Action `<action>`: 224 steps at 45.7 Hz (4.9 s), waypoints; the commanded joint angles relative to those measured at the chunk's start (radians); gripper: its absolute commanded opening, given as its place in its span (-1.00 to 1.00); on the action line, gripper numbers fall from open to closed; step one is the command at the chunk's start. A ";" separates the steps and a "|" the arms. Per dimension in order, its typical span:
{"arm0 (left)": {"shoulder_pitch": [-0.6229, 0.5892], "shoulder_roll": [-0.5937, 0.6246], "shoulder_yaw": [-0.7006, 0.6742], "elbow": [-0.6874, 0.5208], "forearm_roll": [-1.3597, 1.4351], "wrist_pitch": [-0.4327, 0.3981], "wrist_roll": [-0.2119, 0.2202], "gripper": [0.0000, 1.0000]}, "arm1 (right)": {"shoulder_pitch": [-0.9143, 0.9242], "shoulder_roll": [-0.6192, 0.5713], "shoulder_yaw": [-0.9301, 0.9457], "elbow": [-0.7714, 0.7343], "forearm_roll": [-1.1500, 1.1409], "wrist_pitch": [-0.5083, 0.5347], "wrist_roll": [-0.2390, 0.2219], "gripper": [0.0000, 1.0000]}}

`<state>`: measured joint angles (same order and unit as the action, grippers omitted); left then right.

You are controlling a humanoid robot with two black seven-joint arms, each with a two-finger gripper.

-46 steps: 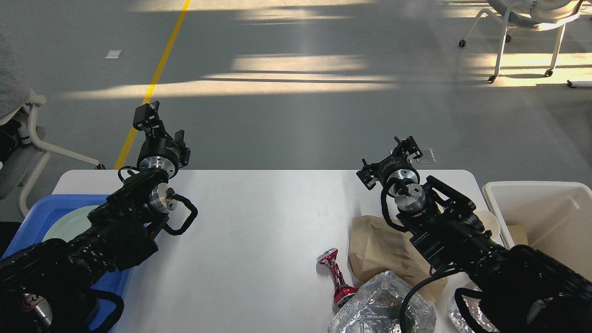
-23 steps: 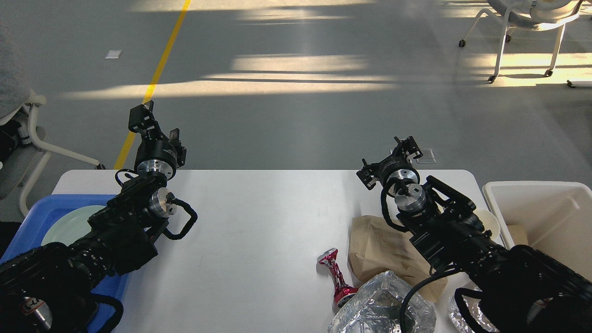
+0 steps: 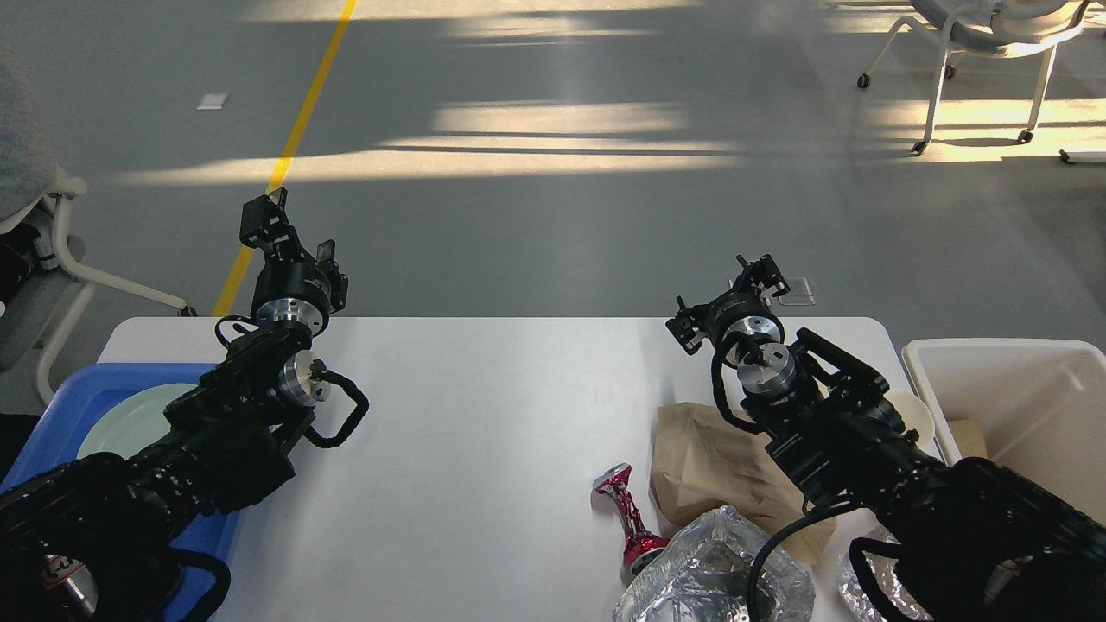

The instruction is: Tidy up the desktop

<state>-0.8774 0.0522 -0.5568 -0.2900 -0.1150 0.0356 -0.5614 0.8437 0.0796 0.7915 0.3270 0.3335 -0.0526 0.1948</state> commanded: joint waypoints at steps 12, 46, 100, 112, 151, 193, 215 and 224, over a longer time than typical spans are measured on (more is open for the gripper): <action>0.000 0.000 0.000 0.000 0.000 0.000 0.000 0.93 | 0.003 -0.004 -0.143 0.009 -0.013 -0.001 0.000 1.00; 0.000 0.000 0.000 0.000 0.000 0.000 0.000 0.93 | 0.173 -0.191 -0.143 0.001 0.009 -0.006 -0.014 1.00; 0.002 0.000 0.000 0.000 0.000 0.000 0.000 0.93 | 1.069 -0.607 -1.526 0.527 -0.093 0.362 -0.002 1.00; 0.002 0.000 0.000 0.000 0.000 0.000 0.000 0.93 | 1.282 -0.669 -1.601 0.610 -0.421 0.655 -0.002 1.00; 0.001 0.000 0.000 0.000 0.000 0.000 0.000 0.93 | 1.632 -0.725 -1.681 0.975 -0.616 1.012 -0.106 1.00; 0.000 0.000 0.000 0.000 0.000 0.000 -0.002 0.93 | 1.638 -0.842 -1.681 1.044 -0.626 1.012 -0.152 1.00; 0.002 0.000 0.000 0.000 0.000 0.000 -0.002 0.93 | 1.637 -0.836 -1.678 1.038 -0.626 1.012 -0.152 1.00; 0.002 0.000 0.000 0.000 0.000 0.001 -0.002 0.93 | 1.638 -0.839 -1.672 1.037 -0.626 1.012 -0.152 1.00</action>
<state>-0.8758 0.0522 -0.5568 -0.2899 -0.1150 0.0355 -0.5619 2.4805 -0.7554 -0.8815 1.3639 -0.2930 0.9600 0.0429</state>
